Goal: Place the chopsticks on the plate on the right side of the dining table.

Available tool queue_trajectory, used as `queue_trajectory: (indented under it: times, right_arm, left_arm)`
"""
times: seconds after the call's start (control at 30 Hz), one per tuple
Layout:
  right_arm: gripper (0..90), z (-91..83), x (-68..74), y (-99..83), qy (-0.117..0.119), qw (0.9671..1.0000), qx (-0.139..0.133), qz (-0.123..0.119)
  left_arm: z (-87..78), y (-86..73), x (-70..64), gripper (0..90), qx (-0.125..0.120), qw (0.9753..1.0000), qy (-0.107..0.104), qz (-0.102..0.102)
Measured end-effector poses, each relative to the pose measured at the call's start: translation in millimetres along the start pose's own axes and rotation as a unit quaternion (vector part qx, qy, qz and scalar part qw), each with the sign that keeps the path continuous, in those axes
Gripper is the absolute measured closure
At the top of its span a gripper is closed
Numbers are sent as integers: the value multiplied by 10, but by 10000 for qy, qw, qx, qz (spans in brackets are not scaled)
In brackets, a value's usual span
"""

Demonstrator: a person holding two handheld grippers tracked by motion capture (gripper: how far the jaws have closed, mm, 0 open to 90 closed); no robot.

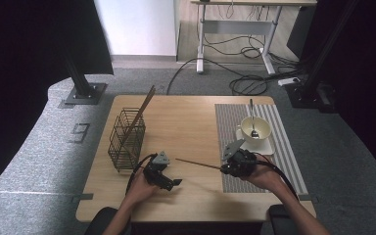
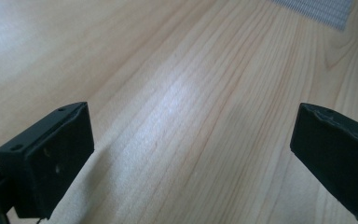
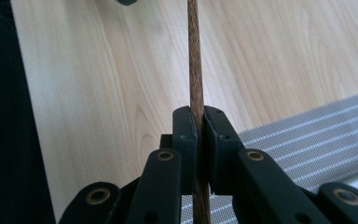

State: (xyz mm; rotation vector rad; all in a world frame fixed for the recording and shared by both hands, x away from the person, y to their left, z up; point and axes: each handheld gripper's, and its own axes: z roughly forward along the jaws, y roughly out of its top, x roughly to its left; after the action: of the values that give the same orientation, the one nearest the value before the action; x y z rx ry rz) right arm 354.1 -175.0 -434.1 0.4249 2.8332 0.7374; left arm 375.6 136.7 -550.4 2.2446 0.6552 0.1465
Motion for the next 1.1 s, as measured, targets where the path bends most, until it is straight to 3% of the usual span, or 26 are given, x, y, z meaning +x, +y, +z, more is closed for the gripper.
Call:
queue_trajectory:
  times: [0.13, 0.37, 0.47, 0.5, 1.1]
  right_arm:
    - [830, -49, -56, -71, -99, 9998, -51, 147]
    - [829, -114, -149, -172, -265, 9988, -72, 399]
    - [829, -131, -200, -219, -320, 9981, -54, 518]
    - [829, -138, -220, -238, -347, 9977, -53, 574]
    - [829, -224, -564, -629, -809, 9871, 12, 1379]
  left_arm:
    - [54, -12, -9, 0, 235, 9997, 27, 75]
    - [84, -15, -33, 0, 328, 9993, 119, 158]
    - [100, -12, -61, 0, 403, 9985, 241, 295]
    - [107, -9, -74, 0, 420, 9981, 266, 361]
    - [110, -6, -77, 0, 425, 9981, 256, 365]
